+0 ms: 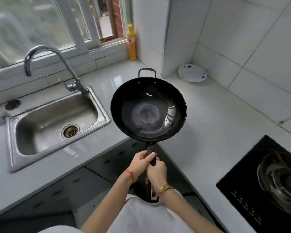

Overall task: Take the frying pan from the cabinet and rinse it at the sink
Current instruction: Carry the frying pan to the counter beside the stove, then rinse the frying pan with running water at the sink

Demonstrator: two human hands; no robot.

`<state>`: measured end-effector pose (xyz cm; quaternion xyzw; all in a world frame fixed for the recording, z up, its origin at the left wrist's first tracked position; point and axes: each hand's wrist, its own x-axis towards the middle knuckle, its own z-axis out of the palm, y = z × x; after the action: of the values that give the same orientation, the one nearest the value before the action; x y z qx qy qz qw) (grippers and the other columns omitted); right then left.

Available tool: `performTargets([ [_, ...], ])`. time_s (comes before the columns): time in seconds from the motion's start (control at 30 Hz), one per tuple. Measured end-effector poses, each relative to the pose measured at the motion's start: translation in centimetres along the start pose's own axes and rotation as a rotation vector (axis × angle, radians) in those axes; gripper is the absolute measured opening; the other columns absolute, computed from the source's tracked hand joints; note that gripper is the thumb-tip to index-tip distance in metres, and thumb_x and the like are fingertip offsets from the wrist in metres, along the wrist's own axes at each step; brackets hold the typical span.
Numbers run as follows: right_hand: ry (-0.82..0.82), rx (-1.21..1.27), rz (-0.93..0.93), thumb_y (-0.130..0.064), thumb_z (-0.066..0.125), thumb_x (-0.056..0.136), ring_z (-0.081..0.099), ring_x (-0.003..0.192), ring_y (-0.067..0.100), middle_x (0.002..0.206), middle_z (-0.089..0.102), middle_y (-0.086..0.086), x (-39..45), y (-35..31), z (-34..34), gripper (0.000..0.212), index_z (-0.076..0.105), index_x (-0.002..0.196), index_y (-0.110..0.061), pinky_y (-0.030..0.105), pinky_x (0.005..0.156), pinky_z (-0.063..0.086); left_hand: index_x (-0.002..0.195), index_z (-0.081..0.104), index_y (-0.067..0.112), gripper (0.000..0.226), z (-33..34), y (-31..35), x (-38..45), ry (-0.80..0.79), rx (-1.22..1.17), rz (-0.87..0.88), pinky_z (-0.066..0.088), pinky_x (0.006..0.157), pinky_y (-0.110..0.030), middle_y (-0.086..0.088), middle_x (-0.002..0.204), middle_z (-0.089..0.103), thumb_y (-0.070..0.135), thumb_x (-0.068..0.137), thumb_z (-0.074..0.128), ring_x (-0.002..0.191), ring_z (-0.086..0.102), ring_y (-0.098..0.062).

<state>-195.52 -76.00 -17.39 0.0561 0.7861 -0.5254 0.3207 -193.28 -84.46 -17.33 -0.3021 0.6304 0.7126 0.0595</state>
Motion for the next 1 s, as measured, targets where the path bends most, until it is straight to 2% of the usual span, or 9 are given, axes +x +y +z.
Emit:
performTargets([
  [0.13, -0.086, -0.07, -0.005, -0.027, 0.051, 0.097, 0.06, 0.047, 0.017, 0.076, 0.069, 0.013, -0.8, 0.4, 2.5, 0.019, 0.065, 0.105, -0.016, 0.022, 0.037, 0.046, 0.103, 0.068, 0.006, 0.025, -2.1, -1.1, -2.1, 0.128, -0.077, 0.004, 0.057, 0.085, -0.035, -0.011, 0.1, 0.074, 0.027, 0.095, 0.057, 0.093, 0.07, -0.023],
  [0.23, -0.152, -0.132, -0.023, -0.028, 0.052, 0.096, 0.061, 0.045, 0.016, 0.073, 0.069, 0.012, -1.2, 0.7, 4.5, 0.02, 0.066, 0.103, -0.016, 0.021, 0.037, 0.045, 0.105, 0.067, 0.007, 0.027, -3.7, -1.8, -3.7, 0.211, -0.108, -0.004, 0.056, 0.08, -0.04, -0.007, 0.098, 0.075, 0.03, 0.095, 0.057, 0.088, 0.07, -0.021],
  [0.37, -0.252, -0.21, -0.074, -0.026, 0.052, 0.096, 0.056, 0.038, 0.013, 0.064, 0.065, 0.008, -2.1, 0.7, 6.9, 0.018, 0.066, 0.093, -0.015, 0.022, 0.036, 0.045, 0.106, 0.065, 0.008, 0.029, -5.8, -2.5, -5.8, 0.314, -0.165, -0.014, 0.055, 0.054, -0.033, -0.004, 0.096, 0.075, 0.033, 0.095, 0.056, 0.08, 0.069, -0.025],
  [0.43, -0.297, -0.24, -0.089, -0.024, 0.052, 0.095, 0.055, 0.036, 0.014, 0.06, 0.063, 0.008, -2.6, 0.7, 8.1, 0.019, 0.067, 0.086, -0.015, 0.023, 0.036, 0.045, 0.105, 0.065, 0.007, 0.029, -6.9, -2.9, -6.6, 0.361, -0.198, -0.02, 0.053, 0.048, -0.03, -0.004, 0.096, 0.075, 0.033, 0.095, 0.056, 0.077, 0.067, -0.028],
  [0.73, -0.45, -0.291, -0.129, -0.018, 0.053, 0.094, 0.048, 0.033, 0.013, 0.051, 0.056, 0.006, -4.3, -0.6, 14.9, 0.022, 0.065, 0.076, -0.015, 0.022, 0.035, 0.04, 0.105, 0.066, 0.005, 0.032, -13.6, -4.5, -8.7, 0.499, -0.303, -0.047, 0.051, 0.045, -0.028, -0.009, 0.096, 0.075, 0.034, 0.095, 0.056, 0.077, 0.067, -0.027],
  [0.93, -0.47, -0.307, -0.125, -0.019, 0.053, 0.092, 0.047, 0.031, 0.015, 0.048, 0.054, 0.005, -4.6, -2.3, 22.1, 0.021, 0.065, 0.078, -0.01, 0.023, 0.034, 0.041, 0.097, 0.067, 0.009, 0.025, -20.9, -4.8, -8.7, 0.514, -0.332, -0.053, 0.05, 0.04, -0.027, -0.008, 0.09, 0.074, 0.031, 0.096, 0.056, 0.076, 0.063, -0.034],
  [1.0, -0.459, -0.302, -0.126, -0.019, 0.053, 0.093, 0.047, 0.03, 0.014, 0.048, 0.054, 0.005, -4.6, -2.9, 24.6, 0.019, 0.064, 0.08, -0.009, 0.022, 0.033, 0.04, 0.1, 0.067, 0.007, 0.026, -23.5, -4.9, -8.4, 0.502, -0.343, -0.05, 0.048, 0.038, -0.026, -0.007, 0.089, 0.074, 0.03, 0.096, 0.056, 0.075, 0.061, -0.034],
])
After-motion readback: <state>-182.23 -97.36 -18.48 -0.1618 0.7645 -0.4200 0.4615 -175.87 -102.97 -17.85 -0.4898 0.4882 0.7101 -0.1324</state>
